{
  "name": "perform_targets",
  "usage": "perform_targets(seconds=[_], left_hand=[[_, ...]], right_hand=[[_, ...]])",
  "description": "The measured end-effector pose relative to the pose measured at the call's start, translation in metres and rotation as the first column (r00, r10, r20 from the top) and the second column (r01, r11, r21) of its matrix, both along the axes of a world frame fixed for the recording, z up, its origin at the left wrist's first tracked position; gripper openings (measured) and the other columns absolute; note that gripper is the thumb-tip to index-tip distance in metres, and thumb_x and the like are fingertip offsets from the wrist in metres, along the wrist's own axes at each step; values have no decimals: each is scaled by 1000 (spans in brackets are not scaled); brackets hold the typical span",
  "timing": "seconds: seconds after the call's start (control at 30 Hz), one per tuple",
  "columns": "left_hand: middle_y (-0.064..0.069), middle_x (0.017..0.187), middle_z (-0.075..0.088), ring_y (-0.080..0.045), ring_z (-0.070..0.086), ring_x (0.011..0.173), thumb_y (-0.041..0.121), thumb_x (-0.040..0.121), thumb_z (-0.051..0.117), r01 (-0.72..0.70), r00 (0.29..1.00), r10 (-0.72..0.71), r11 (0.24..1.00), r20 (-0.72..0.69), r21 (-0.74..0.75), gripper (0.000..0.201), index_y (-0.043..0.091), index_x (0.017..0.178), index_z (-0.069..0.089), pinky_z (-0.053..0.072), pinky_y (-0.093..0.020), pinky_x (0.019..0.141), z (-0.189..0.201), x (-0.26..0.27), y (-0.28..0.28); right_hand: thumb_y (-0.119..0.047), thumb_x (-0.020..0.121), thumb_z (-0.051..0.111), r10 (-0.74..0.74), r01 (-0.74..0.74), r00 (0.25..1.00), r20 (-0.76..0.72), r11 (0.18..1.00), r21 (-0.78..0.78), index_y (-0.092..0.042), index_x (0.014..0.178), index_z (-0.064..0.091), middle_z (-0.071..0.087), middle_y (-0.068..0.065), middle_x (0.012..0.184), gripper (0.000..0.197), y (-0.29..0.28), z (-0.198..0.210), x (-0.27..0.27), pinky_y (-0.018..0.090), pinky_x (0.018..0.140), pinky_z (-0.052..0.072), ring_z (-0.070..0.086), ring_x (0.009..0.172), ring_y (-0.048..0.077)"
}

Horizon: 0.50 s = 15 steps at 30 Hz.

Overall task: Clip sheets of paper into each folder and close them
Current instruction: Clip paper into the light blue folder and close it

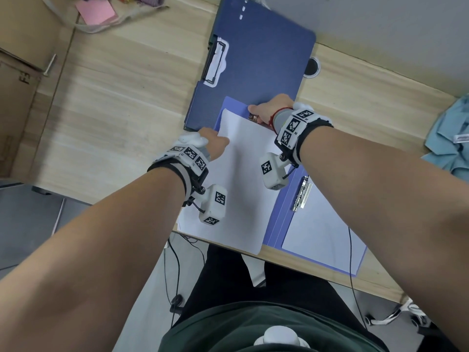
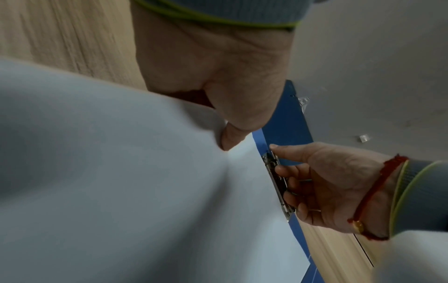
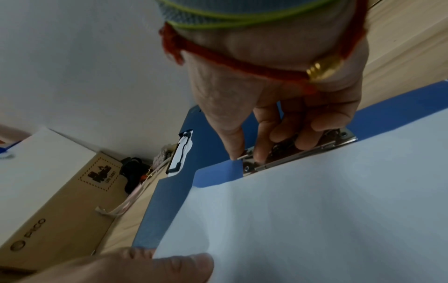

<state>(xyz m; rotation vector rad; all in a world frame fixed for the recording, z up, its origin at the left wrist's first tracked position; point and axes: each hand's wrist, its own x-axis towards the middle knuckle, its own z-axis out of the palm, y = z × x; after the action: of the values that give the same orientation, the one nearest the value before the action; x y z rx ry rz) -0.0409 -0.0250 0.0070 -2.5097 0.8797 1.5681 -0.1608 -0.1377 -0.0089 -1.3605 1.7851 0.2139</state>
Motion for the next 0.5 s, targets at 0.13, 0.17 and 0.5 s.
perform_targets(seconds=[0.13, 0.17, 0.5], left_hand=[[-3, 102, 43, -21, 38, 93, 20, 100, 46, -63, 998, 63, 998, 4, -9, 14, 12, 89, 48, 29, -25, 81, -7, -1, 0], [-2, 98, 44, -22, 37, 91, 20, 99, 48, -75, 997, 75, 997, 9, -5, 24, 14, 77, 43, 30, -25, 78, -9, -1, 0], [-25, 133, 56, -38, 57, 115, 33, 99, 49, 64, 997, -61, 996, 51, -69, 48, -7, 124, 56, 42, -38, 91, 5, -2, 8]], right_hand=[[-36, 72, 62, -105, 99, 979, 174, 994, 41, -12, 70, 65, 69, -2, 66, 24, -3, 12, -19, 19, 51, 45, 52, 49, 17], [-35, 72, 59, -109, 103, 975, 193, 994, 43, -11, 69, 66, 69, -1, 66, 26, -4, 16, -25, 19, 49, 41, 50, 50, 19], [-29, 80, 58, -141, 134, 967, 210, 990, 48, -13, 76, 63, 68, 6, 76, 18, -3, 23, -73, 18, 45, 39, 55, 51, 19]])
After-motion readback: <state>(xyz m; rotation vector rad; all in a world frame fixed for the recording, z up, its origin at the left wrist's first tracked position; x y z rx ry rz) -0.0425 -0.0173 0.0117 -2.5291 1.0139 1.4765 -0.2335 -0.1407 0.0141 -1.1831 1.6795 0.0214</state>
